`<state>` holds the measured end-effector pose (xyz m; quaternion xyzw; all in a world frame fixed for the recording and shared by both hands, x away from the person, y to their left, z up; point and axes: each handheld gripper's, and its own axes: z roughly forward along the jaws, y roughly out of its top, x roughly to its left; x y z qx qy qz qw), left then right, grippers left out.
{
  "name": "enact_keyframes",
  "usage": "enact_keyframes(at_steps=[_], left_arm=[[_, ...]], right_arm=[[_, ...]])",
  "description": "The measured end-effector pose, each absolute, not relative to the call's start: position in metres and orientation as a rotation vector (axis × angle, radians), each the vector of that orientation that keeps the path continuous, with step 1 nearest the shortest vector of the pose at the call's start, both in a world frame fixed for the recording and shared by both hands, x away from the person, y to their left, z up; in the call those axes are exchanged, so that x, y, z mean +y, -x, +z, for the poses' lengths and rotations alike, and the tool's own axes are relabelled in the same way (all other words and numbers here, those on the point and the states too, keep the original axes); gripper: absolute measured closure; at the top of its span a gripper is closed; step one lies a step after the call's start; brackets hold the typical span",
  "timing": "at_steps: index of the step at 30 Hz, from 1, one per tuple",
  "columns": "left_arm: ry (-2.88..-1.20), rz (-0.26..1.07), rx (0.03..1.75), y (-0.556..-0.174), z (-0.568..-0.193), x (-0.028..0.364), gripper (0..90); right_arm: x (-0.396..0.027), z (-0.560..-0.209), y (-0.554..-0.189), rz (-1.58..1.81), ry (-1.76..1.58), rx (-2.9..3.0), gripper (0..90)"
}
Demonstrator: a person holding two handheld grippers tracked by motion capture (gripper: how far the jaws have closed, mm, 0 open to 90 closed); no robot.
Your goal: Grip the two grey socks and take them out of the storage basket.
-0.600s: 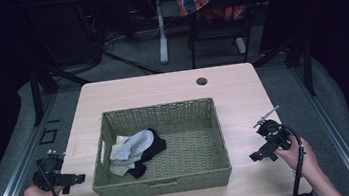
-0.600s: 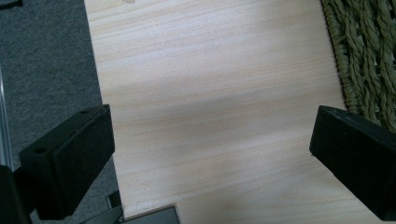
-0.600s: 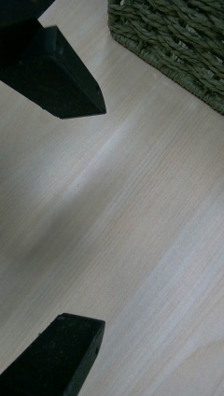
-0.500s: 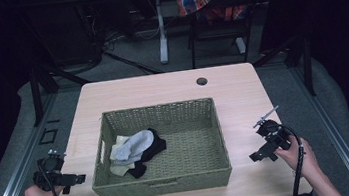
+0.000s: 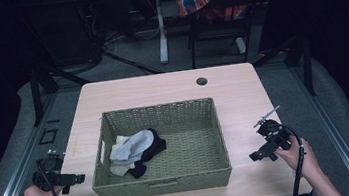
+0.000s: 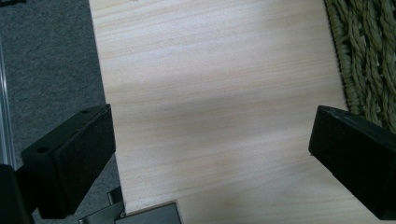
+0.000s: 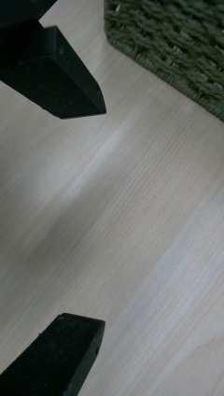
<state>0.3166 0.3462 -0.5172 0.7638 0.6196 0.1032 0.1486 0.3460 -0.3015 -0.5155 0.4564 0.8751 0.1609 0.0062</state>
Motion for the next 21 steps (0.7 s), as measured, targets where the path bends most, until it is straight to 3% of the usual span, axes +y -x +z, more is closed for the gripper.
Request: enact_keyframes(at_steps=[21], left_arm=[[-2.234, 0.391, 1.758, -0.315, -0.483, 0.341, 1.0]], right_arm=[[-0.299, -0.514, -0.345, 0.467, -1.414, 2.733, 0.0]])
